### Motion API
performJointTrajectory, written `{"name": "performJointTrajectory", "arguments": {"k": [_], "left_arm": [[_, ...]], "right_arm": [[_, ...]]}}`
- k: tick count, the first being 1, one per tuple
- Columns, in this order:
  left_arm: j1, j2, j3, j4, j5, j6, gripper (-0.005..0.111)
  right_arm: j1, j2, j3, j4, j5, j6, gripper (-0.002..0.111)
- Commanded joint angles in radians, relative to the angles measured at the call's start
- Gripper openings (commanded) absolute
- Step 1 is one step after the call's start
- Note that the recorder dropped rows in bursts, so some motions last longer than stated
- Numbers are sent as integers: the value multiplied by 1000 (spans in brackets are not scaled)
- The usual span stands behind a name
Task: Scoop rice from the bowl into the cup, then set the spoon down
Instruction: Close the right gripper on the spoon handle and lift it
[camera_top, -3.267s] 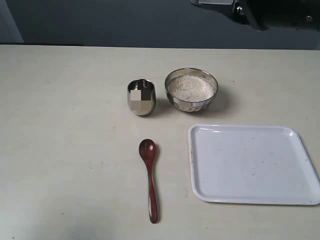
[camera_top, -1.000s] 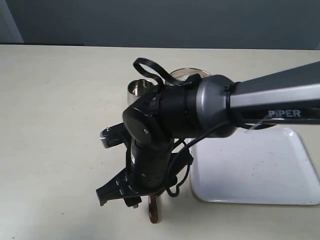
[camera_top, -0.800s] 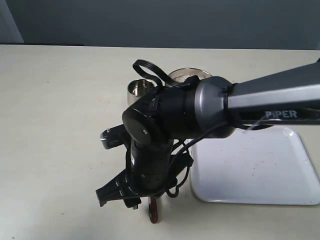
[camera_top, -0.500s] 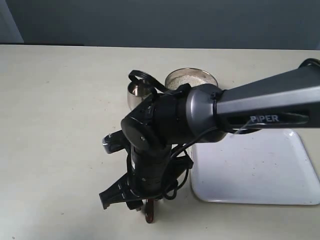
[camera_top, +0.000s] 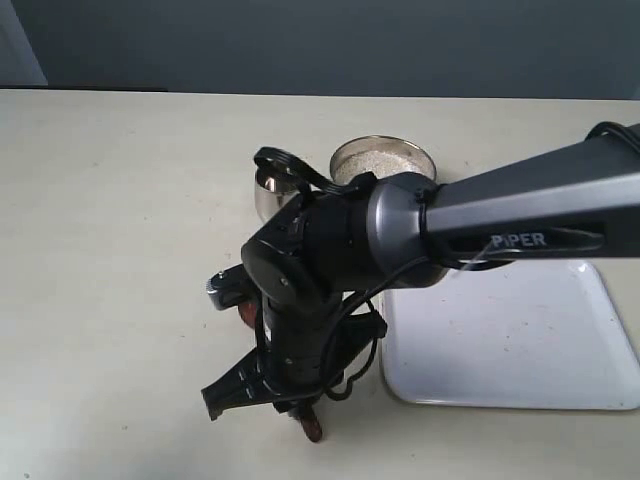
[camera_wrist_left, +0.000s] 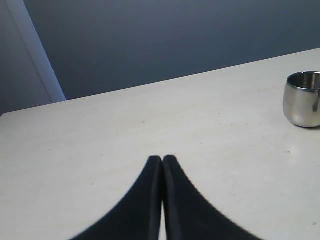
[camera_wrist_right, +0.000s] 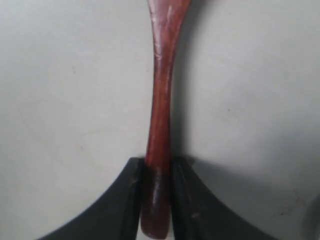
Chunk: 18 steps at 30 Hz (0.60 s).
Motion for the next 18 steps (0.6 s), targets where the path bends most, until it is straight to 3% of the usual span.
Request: {"name": "performJointTrajectory", "arguments": {"k": [1, 18], "left_arm": [[-3, -4, -5, 1, 2, -4, 0], [-3, -4, -5, 1, 2, -4, 0]], "right_arm": [[1, -1, -3, -11, 5, -31, -1], [6, -65, -3, -222, 128, -89, -1]]}}
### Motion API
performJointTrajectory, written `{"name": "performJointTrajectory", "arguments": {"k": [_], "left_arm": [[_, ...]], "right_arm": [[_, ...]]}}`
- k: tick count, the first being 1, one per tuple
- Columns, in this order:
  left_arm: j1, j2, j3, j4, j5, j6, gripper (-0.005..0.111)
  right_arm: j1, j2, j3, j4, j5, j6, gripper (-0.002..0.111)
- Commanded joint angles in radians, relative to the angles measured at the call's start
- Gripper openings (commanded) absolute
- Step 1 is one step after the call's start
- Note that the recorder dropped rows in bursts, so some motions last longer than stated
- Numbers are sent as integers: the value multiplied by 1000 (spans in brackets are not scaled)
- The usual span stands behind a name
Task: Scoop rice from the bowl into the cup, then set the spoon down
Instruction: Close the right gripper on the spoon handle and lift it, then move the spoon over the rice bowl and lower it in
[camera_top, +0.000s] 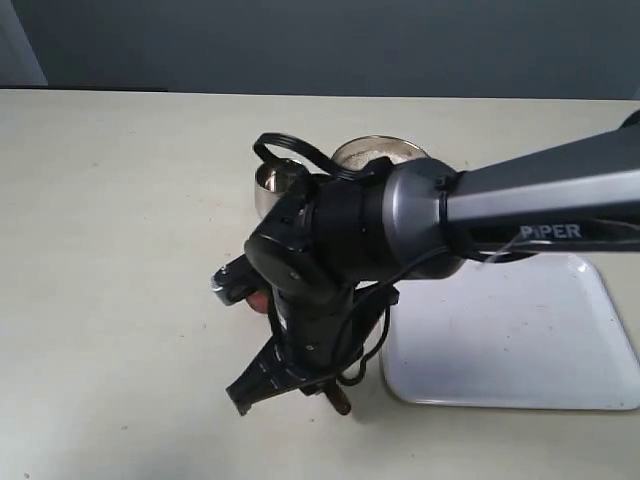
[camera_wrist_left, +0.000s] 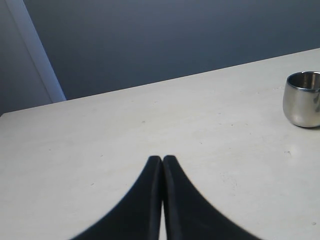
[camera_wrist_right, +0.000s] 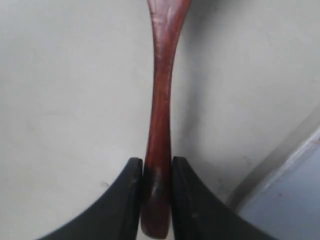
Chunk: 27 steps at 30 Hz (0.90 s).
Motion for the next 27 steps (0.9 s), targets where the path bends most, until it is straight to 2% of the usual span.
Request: {"name": "performJointTrajectory", "arguments": {"k": [1, 12, 15, 20, 27], "left_arm": [[-3, -4, -5, 1, 2, -4, 0], [-3, -4, -5, 1, 2, -4, 0], [-3, -4, -5, 1, 2, -4, 0], [-3, -4, -5, 1, 2, -4, 0], [-3, -4, -5, 1, 2, -4, 0]], "right_arm": [[12, -29, -3, -115, 78, -44, -1], [39, -148, -3, -528, 347, -71, -1], [32, -154, -3, -654, 347, -126, -1], [-28, -154, -3, -721, 347, -286, -1], [-144, -154, -3, -812, 347, -343, -1]]}}
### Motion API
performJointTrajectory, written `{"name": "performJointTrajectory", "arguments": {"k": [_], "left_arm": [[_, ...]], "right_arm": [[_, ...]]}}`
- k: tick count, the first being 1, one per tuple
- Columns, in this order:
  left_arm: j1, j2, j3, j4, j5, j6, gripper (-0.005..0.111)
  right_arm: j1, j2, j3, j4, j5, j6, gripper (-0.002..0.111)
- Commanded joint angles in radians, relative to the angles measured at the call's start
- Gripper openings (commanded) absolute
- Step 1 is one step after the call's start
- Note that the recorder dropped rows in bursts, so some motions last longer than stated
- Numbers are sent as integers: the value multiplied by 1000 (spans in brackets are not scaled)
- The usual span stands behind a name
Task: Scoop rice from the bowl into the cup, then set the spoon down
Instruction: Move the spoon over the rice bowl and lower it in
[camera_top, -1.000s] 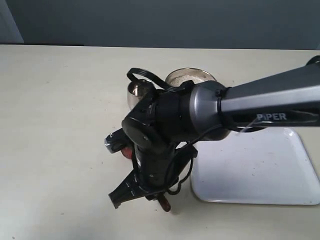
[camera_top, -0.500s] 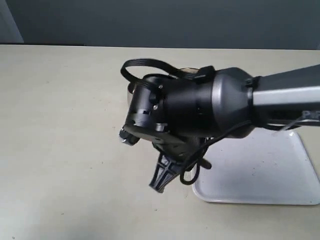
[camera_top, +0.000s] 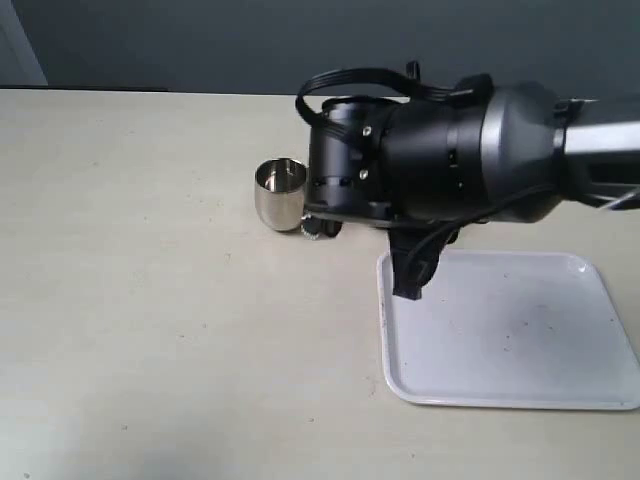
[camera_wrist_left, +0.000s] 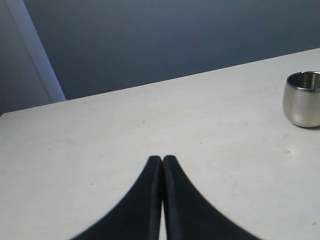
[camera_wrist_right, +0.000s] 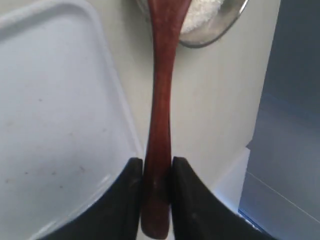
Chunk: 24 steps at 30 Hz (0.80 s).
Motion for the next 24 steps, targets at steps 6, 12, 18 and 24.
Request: {"name": "performJointTrajectory", "arguments": {"k": [6, 12, 18, 24], "left_arm": [[-3, -4, -5, 1, 2, -4, 0], [-3, -4, -5, 1, 2, -4, 0], [-3, -4, -5, 1, 2, -4, 0], [-3, -4, -5, 1, 2, -4, 0]], "right_arm": [[-145, 18, -3, -213, -39, -30, -1], [-187, 96, -3, -312, -126, -83, -1], [-191, 171, -3, -396, -179, -83, -1], [-215, 192, -3, -434, -188, -64, -1]]}}
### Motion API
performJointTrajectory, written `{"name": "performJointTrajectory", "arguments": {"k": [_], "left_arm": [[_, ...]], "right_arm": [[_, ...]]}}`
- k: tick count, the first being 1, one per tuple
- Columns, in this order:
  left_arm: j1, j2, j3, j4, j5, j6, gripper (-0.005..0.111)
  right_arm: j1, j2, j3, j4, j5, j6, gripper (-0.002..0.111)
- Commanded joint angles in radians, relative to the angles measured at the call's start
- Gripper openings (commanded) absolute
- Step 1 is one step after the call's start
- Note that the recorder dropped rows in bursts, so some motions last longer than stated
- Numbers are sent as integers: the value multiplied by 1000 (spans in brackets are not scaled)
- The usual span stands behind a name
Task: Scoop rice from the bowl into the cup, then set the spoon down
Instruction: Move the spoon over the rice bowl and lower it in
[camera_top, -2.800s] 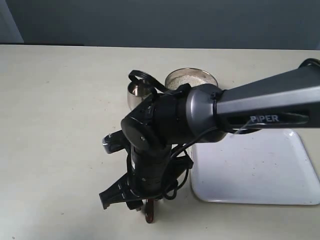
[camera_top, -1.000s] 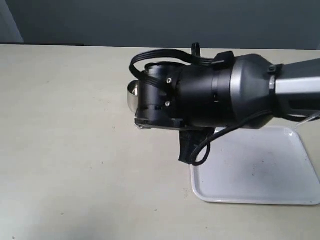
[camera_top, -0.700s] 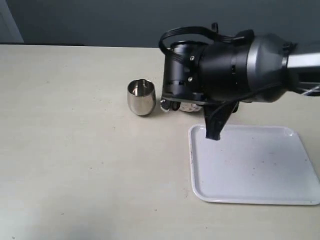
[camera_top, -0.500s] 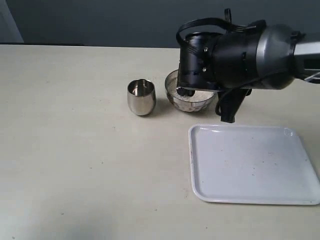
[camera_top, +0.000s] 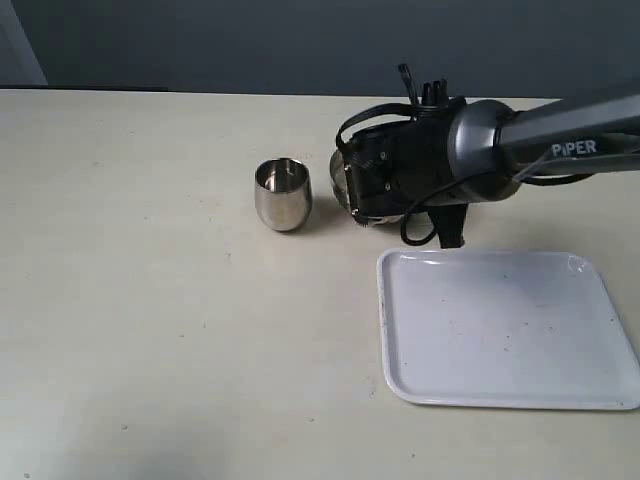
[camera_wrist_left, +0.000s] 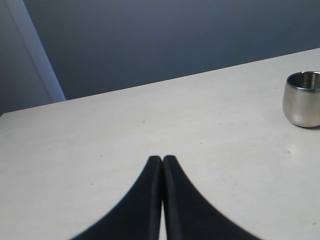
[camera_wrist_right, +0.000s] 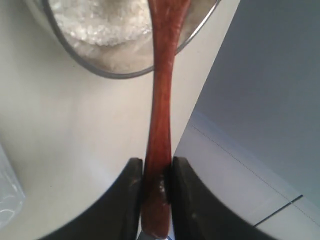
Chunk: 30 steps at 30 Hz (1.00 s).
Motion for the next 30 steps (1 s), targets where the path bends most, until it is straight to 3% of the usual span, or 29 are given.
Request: {"name": "performJointTrajectory", "arguments": {"k": [1, 11, 30], "left_arm": [[-3, -4, -5, 1, 2, -4, 0], [-3, -4, -5, 1, 2, -4, 0], [-3, -4, -5, -1, 2, -4, 0]], "right_arm": [[-28, 4, -5, -54, 0, 15, -1], [-86, 28, -79, -72, -13, 38, -1], [-98, 103, -82, -50, -68, 21, -1]]}}
